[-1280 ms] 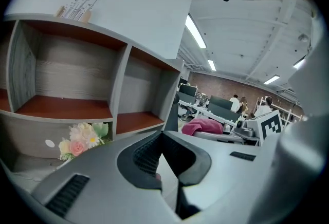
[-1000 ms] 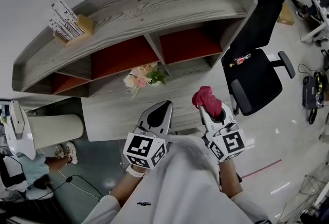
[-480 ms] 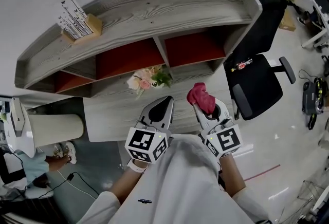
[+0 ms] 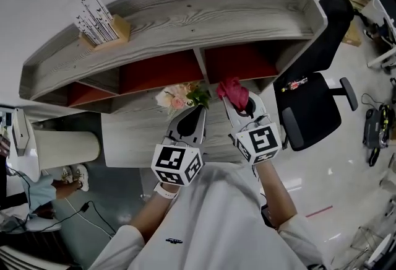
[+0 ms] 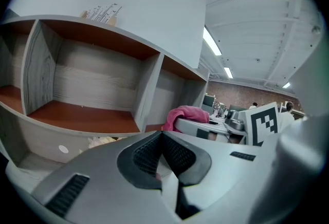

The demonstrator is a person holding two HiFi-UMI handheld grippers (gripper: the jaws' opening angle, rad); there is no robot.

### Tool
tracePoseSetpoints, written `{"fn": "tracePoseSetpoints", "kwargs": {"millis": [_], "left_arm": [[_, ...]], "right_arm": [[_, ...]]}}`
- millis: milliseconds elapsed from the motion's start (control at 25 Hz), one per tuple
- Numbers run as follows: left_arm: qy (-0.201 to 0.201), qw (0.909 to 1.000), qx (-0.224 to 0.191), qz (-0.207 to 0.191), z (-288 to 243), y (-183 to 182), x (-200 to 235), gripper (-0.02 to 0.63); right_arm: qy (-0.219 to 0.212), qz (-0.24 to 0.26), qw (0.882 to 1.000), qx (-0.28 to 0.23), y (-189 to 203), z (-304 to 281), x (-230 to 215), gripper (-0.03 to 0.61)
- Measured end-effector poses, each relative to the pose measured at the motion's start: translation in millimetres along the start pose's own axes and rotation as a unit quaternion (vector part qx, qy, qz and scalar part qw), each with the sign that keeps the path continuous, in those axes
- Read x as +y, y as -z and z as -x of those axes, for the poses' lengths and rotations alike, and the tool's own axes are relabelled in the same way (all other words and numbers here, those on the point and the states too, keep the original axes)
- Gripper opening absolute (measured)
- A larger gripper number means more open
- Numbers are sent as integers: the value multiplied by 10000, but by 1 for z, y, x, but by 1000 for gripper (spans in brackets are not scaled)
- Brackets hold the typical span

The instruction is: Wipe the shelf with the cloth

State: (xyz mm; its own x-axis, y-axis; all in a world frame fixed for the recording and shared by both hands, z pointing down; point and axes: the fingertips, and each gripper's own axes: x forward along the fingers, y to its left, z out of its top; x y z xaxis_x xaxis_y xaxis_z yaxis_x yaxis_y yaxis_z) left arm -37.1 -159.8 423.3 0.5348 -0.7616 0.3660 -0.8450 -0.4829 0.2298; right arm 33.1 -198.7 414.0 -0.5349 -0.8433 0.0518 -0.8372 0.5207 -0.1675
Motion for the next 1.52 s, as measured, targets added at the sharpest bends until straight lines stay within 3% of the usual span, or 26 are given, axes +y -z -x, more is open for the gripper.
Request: {"fn": "tracePoseSetpoints", "kwargs": {"millis": [200,480,600,880,1080,1320,1520], "left_arm": [[-123,9999,-10,0,-6,-1,8,6],[-142,9998,79,76,-9,2,10,6],[-131,9998,84,98,-11,3,10,6],[-165,9997,78,150,-8,3,12,6],[-199,9995,37,235,-1,4,17,6],[-155,9994,35,305,7,9,18,6],[-80,9995,0,293,11,7,17,6]], "right_arm": [[75,-315,9992,230,20,-47,-21,63],[180,-670,9905,1186,74,-92,-32,63],[297,-600,9848,1603,95,-99,-33,60],[587,-386,9800,1861,102,-92,-44,63],[1326,-170,9721,1925,99,-68,-92,63],[1959,-487,9624,1816,96,-27,-157,63],[2670,-568,9461,1742,91,-1,-198,61]]}}
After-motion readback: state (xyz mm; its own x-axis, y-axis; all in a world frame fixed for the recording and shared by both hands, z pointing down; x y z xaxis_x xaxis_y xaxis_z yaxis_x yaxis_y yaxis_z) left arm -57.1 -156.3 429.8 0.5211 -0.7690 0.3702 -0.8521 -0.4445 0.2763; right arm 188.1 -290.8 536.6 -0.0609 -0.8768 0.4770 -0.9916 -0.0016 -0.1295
